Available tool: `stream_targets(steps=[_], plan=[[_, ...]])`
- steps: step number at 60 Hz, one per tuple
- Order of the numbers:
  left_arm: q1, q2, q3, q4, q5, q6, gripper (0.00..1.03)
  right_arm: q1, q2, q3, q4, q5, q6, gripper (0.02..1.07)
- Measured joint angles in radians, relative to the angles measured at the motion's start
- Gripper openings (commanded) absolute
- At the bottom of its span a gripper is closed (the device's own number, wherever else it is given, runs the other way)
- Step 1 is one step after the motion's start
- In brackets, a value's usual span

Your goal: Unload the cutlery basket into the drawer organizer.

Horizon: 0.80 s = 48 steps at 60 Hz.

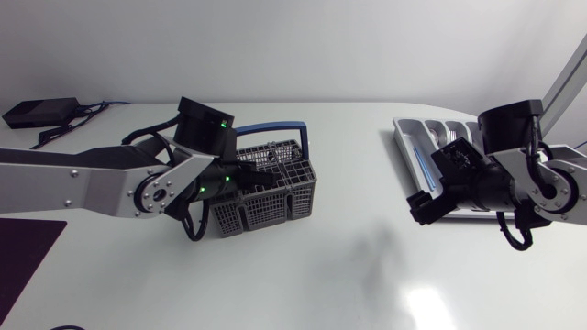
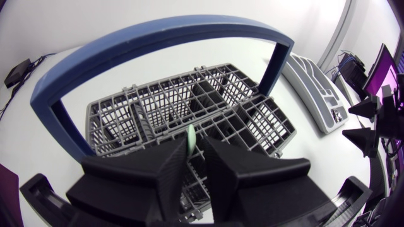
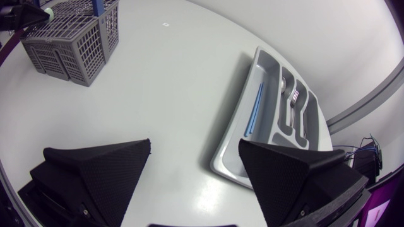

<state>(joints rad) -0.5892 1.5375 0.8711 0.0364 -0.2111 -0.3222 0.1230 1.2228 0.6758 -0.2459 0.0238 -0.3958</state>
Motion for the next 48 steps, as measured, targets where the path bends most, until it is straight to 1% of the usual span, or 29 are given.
stream_targets(steps=[6, 25, 32, 48], plan=[[0.003, 0.000, -0.007, 0.014, -0.001, 0.000, 0.04, 0.000, 0.000, -0.006, 0.003, 0.000, 0.000, 1.02], [0.005, -0.002, -0.037, 0.072, 0.000, 0.000, 0.04, 0.006, 0.000, -0.008, 0.004, 0.004, 0.000, 1.02], [0.006, -0.011, -0.053, 0.093, -0.001, -0.018, 0.04, 0.008, 0.000, -0.009, 0.006, 0.005, 0.001, 1.02], [0.010, -0.043, -0.072, 0.096, 0.001, -0.043, 0.04, 0.009, 0.000, -0.024, 0.015, 0.007, 0.001, 1.02]])
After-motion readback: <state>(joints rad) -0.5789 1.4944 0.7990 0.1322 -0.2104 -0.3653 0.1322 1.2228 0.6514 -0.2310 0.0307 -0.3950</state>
